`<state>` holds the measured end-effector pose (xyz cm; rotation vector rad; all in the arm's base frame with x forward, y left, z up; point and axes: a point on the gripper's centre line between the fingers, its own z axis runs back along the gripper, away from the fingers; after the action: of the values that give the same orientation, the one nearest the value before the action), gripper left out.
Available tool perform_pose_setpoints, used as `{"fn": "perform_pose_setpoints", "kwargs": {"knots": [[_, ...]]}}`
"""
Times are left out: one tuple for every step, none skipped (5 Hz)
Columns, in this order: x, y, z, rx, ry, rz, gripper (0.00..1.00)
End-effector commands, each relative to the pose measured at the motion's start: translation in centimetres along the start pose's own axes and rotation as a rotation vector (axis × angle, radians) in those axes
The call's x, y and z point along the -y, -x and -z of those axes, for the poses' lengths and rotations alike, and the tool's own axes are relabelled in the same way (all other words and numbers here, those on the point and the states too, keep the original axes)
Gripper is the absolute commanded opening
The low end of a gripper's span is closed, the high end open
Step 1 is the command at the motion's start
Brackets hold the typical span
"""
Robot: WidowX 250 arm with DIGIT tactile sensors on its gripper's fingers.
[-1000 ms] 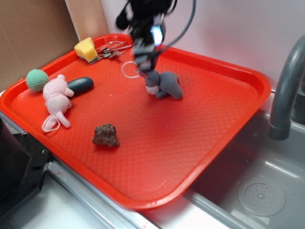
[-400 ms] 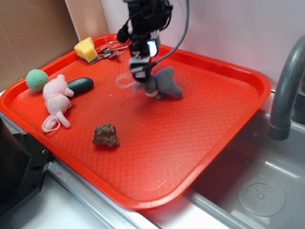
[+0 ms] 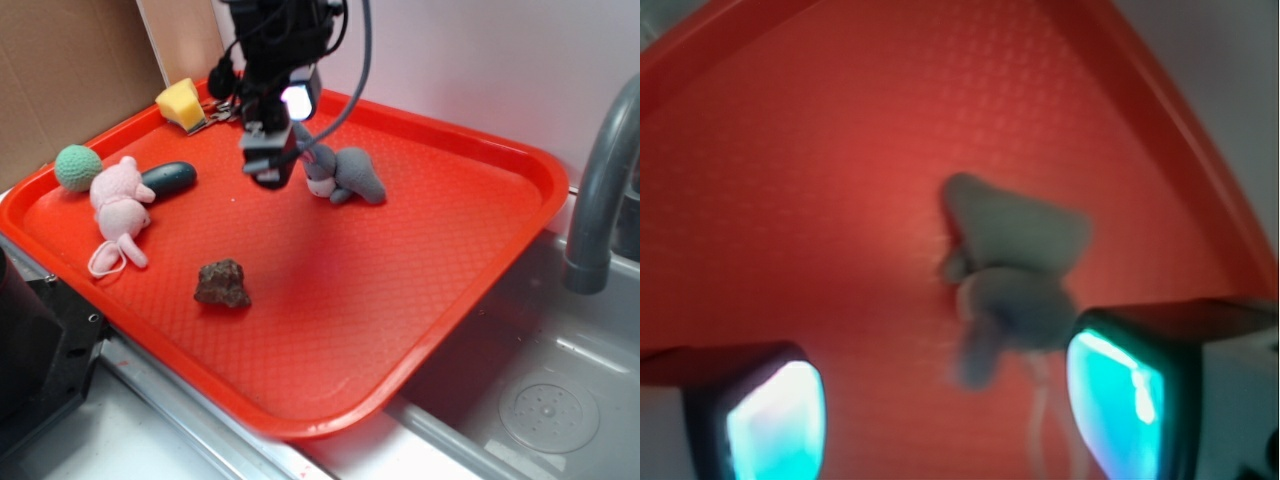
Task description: Grab the gray animal.
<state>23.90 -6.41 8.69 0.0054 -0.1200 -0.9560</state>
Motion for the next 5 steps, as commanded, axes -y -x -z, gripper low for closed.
{"fn": "perform_pose_setpoints", "kwargs": {"knots": [[-4.3, -1.6, 0.5, -0.05, -0.033, -0.062, 1.0], [-5.8, -0.9, 0.9, -0.04, -0.034, -0.075, 1.0], [-5.5, -1.0, 0.9, -0.05, -0.026, -0.061, 1.0], [-5.5, -1.0, 0.9, -0.05, -0.026, -0.061, 1.0], [-5.5, -1.0, 0.9, -0.05, -0.026, -0.061, 1.0]]}}
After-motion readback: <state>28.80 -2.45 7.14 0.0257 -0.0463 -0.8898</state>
